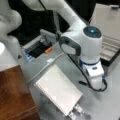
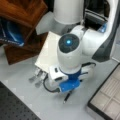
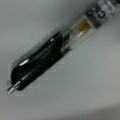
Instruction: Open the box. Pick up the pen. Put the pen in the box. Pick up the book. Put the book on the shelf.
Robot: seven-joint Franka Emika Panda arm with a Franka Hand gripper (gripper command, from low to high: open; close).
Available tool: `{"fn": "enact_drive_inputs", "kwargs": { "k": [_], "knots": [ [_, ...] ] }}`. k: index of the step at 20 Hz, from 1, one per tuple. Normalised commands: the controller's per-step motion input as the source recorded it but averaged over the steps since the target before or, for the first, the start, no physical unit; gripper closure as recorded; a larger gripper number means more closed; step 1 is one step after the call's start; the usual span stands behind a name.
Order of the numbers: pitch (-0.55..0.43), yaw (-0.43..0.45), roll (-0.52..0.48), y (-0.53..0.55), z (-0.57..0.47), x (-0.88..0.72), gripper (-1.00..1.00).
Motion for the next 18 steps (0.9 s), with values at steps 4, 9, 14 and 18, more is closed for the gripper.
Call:
{"fn": "enact_drive_inputs", "kwargs": {
  "k": [4,9,14,18],
  "knots": [
    [-0.194,0.128,-0.134,-0.03,-0.21,-0.03,-1.00],
    [-0.155,0.125,-0.124,-0.03,-0.20,-0.01,-1.00],
    [-0.160,0.109,-0.114,0.03,-0.21,-0.02,-1.00],
    [-0.165,0.090,-0.118,0.05,-0.16,-0.06,-1.00]
  ]
}}
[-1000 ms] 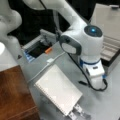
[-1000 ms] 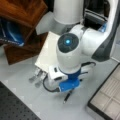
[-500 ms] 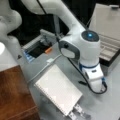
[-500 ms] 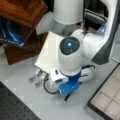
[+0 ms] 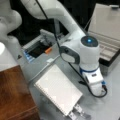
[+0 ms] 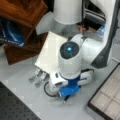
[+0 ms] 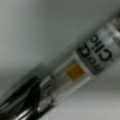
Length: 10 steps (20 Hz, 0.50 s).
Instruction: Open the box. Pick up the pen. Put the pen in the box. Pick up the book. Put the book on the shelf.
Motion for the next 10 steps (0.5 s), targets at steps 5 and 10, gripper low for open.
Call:
{"fn": "enact_drive_inputs", "kwargs": {
  "k": [5,10],
  "knots": [
    [-0.167,0.089,-0.134,0.04,-0.13,-0.10,1.00],
    [-0.162,0.069,-0.139,0.04,-0.16,-0.15,1.00]
  ]
}}
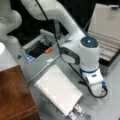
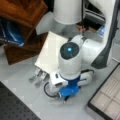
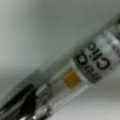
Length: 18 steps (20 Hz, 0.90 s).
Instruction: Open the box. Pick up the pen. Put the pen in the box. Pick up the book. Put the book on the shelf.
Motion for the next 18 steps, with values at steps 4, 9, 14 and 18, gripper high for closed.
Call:
{"fn": "enact_drive_inputs", "kwargs": {
  "k": [4,9,14,18],
  "knots": [
    [-0.164,0.075,-0.124,0.04,-0.18,-0.17,1.00],
    [-0.169,0.078,-0.116,0.04,-0.21,-0.17,1.00],
    [-0.154,0.078,-0.107,0.06,-0.21,-0.17,1.00],
    [-0.119,0.077,-0.102,0.07,-0.17,-0.17,1.00]
  ]
}}
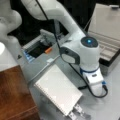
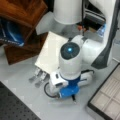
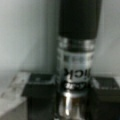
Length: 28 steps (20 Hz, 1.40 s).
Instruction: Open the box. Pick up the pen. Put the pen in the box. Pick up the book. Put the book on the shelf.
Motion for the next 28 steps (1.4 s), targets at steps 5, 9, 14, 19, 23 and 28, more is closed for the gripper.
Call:
{"fn": "enact_drive_inputs", "kwargs": {
  "k": [5,9,14,19,23,28],
  "knots": [
    [-0.077,0.041,-0.105,0.11,-0.03,-0.15,1.00],
    [-0.071,-0.068,-0.052,0.14,0.21,-0.16,1.00],
    [-0.002,-0.101,-0.088,0.10,0.20,-0.17,1.00],
    [-0.001,-0.164,-0.185,0.09,0.29,-0.13,1.00],
    [-0.003,-0.151,-0.261,0.15,0.34,-0.21,1.00],
    [-0.088,-0.163,-0.365,0.26,0.19,-0.28,1.00]
  ]
}}
